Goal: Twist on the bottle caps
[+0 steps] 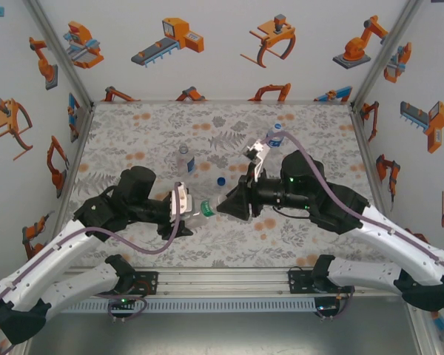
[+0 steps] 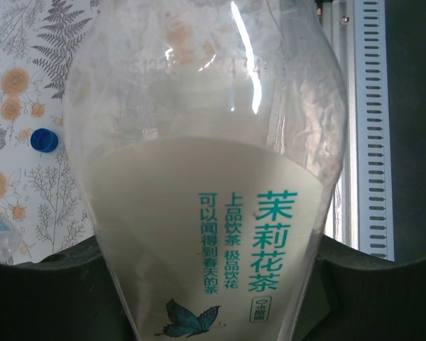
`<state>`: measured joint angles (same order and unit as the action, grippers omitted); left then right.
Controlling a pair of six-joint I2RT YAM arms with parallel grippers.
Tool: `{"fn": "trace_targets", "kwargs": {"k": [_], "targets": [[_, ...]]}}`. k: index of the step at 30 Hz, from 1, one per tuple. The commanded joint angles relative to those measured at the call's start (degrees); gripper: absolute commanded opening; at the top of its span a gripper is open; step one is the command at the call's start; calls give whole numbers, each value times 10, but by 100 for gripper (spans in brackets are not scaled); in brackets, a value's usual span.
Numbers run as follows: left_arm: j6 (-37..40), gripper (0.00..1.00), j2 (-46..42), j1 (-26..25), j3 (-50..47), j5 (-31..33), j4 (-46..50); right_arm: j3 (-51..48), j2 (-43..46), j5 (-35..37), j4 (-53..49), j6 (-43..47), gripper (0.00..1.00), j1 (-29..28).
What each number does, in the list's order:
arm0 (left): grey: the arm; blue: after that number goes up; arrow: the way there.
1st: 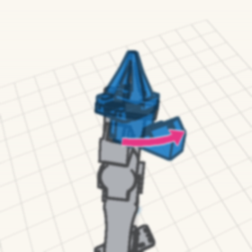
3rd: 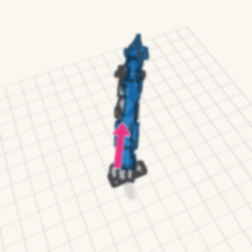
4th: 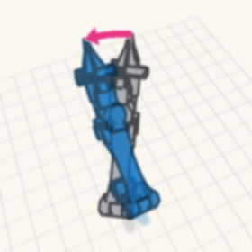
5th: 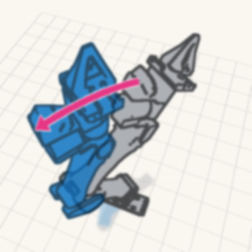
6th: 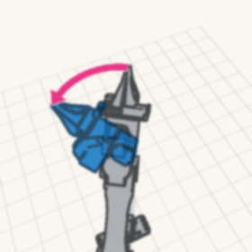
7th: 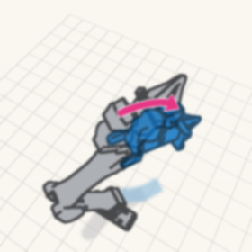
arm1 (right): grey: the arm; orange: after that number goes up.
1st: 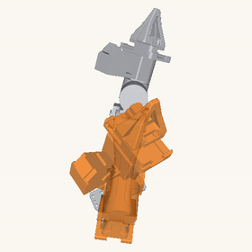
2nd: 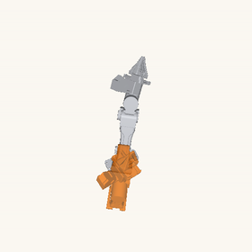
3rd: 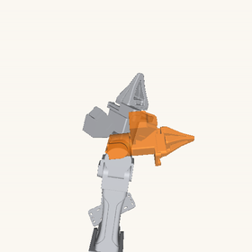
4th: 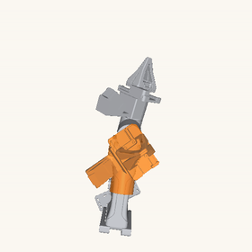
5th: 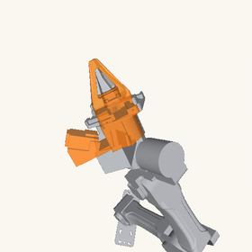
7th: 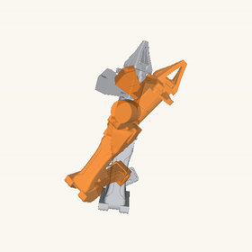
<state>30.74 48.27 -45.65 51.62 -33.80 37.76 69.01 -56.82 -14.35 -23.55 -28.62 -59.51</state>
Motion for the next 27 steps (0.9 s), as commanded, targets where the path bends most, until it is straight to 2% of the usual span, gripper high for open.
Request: {"fn": "trace_targets", "kwargs": {"k": [1, 4, 8, 13, 15, 17, 18, 19, 27], "targets": [[2, 0, -1, -1, 3, -4, -54, -10, -2, 113, 24, -235, 0, 0], [-5, 0, 1, -1, 3, 12, -57, 11, -14, 139, -28, -320, 0, 1], [-9, 0, 5, -1, 4, 24, -57, 33, -33, 136, -40, -327, 0, 0], [-12, 10, 2, -1, 5, 27, -57, 41, -42, 142, -45, -310, 0, 2], [-13, 27, -2, -1, 3, 33, -57, 43, -44, 143, -46, -300, 0, 1], [-16, 54, -5, -1, 0, 40, -57, 44, -45, 146, -49, -290, 0, 1], [-18, 88, -7, -2, -1, 43, -57, 45, -46, 148, -52, -284, 0, 2], [-19, 97, -8, -2, -2, 46, -56, 46, -47, 153, -58, -279, 0, 3], [-33, 97, -14, -1, -1, 89, -48, 90, -84, 180, -153, -183, 0, 41]]}}
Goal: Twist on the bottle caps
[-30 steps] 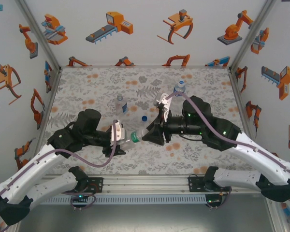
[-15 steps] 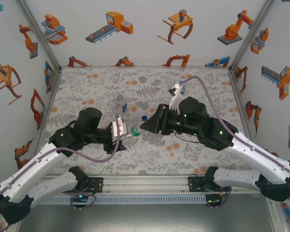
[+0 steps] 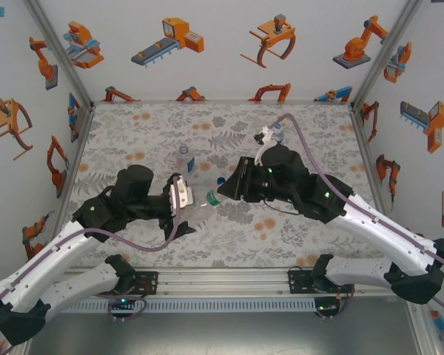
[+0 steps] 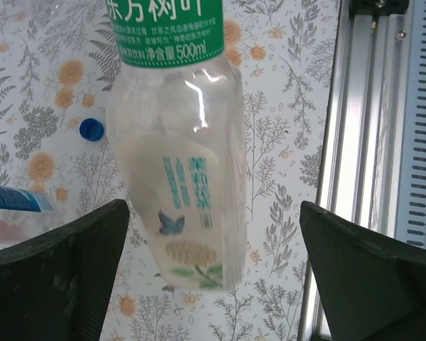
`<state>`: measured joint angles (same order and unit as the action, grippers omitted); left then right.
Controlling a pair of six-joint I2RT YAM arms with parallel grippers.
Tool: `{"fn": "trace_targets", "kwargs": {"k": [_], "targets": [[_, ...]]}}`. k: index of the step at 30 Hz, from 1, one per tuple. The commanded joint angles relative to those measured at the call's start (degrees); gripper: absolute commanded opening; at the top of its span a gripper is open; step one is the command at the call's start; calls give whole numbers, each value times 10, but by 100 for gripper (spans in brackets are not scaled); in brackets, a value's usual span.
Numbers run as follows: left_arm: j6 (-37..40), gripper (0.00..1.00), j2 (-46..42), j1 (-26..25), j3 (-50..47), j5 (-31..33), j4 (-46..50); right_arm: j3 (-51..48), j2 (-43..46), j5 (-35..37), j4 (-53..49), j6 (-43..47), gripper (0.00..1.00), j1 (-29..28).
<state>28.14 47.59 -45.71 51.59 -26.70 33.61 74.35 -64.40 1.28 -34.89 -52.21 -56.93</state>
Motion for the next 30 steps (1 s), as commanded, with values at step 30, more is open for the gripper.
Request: {"fn": "trace_targets", "kwargs": {"k": [30], "targets": [[-301, 97, -65, 45, -13, 237, 50, 458, -469, -14, -174, 449, 0, 303]]}}
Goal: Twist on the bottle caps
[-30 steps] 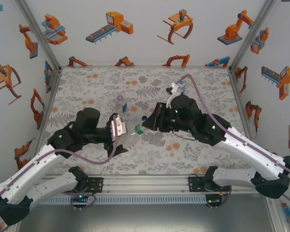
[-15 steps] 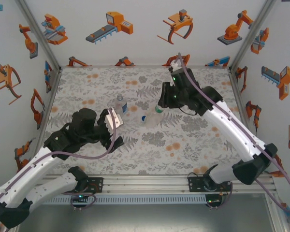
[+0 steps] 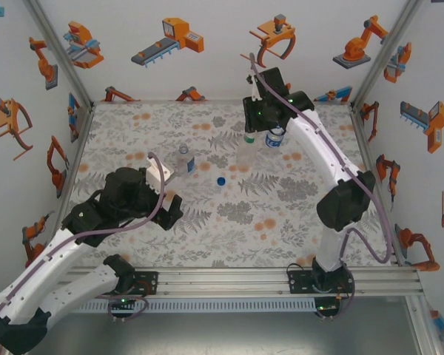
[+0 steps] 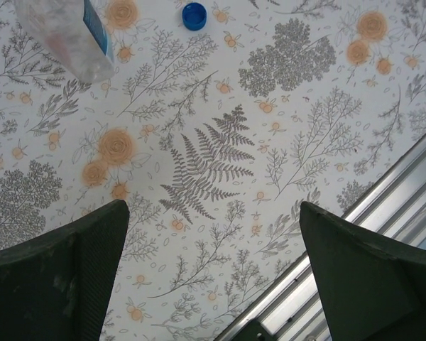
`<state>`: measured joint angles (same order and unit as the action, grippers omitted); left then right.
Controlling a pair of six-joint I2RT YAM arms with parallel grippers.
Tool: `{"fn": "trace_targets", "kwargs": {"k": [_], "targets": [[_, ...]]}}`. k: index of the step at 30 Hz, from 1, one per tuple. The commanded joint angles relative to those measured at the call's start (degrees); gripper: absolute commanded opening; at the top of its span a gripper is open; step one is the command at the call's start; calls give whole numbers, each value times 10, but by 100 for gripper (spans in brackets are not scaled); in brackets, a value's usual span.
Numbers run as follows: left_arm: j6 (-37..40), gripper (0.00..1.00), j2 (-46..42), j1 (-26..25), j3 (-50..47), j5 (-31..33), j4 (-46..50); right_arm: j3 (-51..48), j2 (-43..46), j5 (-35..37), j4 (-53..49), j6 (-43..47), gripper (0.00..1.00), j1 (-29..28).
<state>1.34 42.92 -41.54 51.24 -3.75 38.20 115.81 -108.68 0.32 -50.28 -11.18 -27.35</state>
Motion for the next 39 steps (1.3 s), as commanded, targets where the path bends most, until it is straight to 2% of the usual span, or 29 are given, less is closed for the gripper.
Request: {"fn": "trace_targets", "kwargs": {"k": [1, 8, 15, 16, 19, 22, 26, 32, 36, 39], "targets": [[-36, 97, -22, 2, -13, 9, 4, 62, -41, -6, -24, 42, 0, 11], [-56, 97, -46, 4, -35, 12, 0, 173, -133, -11, -56, 61, 0, 27], [-59, 97, -47, 4, -41, 16, 3, 186, -154, -21, -61, 62, 0, 33], [-59, 97, -47, 5, -41, 16, 3, 184, -154, -23, -61, 61, 7, 32], [-59, 97, -46, 5, -40, 17, 2, 184, -155, -29, -63, 58, 36, 32], [-59, 97, -43, 5, -36, 16, 2, 193, -154, -29, -67, 57, 48, 32], [-60, 97, -43, 5, -35, 20, 4, 220, -154, -25, -78, 56, 55, 32], [-72, 97, -39, 5, -25, 35, 12, 264, -145, -32, -102, 56, 56, 32], [-90, 97, -32, 6, -12, 70, 38, 253, -122, -53, -101, 56, 56, 25], [-107, 97, -23, 8, -12, 67, 54, 206, -93, -71, -76, 51, 56, 9]]}}
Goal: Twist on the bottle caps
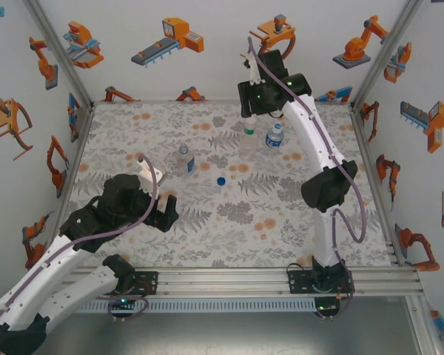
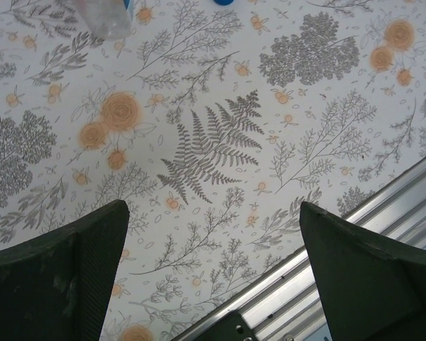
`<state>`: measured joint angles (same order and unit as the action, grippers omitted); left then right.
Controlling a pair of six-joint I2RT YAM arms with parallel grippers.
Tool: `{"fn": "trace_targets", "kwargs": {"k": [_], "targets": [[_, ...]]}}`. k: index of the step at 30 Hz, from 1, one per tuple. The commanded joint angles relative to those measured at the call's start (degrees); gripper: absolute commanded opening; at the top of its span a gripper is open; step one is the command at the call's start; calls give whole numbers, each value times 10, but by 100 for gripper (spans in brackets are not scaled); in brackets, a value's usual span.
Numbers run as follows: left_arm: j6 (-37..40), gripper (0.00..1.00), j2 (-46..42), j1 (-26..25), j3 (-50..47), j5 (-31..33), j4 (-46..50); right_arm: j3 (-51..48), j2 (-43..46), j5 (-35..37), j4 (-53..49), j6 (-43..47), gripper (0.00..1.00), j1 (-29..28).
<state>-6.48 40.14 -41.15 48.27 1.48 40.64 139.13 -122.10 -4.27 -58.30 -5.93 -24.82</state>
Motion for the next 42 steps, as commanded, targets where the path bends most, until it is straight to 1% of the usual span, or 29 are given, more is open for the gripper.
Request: {"fn": "trace_targets", "kwargs": {"k": [1, 4, 8, 12, 15, 17, 21, 25, 29, 36, 39, 42], "targets": [[-35, 97, 8, 4, 18, 9, 37, -51, 53, -33, 20, -1, 56, -23], [-55, 97, 4, 4, 12, -9, 48, -142, 92, -45, 84, -7, 58, -50], [-92, 97, -19, 4, -2, -10, 51, -272, 138, -54, 204, -18, 61, -88], [-118, 97, -49, 5, -21, -13, 51, -370, 167, -53, 317, -19, 64, -122], [-128, 97, -74, 4, -30, -13, 53, -438, 178, -67, 416, -14, 66, -142], [-130, 97, -87, 5, -30, -7, 51, -483, 177, -92, 493, 1, 68, -155], [-132, 97, -104, 5, -27, 10, 59, -546, 161, -120, 624, 23, 77, -174], [-135, 97, -115, 5, -31, 11, 56, -561, 127, -132, 708, 22, 81, -180], [-135, 97, -115, 5, -29, 17, 59, -549, 86, -144, 757, 19, 83, -182], [-136, 97, -113, 5, -29, 15, 59, -500, 14, -143, 775, 5, 82, -185], [-136, 97, -113, 5, -29, 16, 59, -488, -8, -147, 785, -1, 79, -185], [-136, 97, -113, 5, -29, 18, 59, -483, -22, -152, 791, -6, 72, -186]]}}
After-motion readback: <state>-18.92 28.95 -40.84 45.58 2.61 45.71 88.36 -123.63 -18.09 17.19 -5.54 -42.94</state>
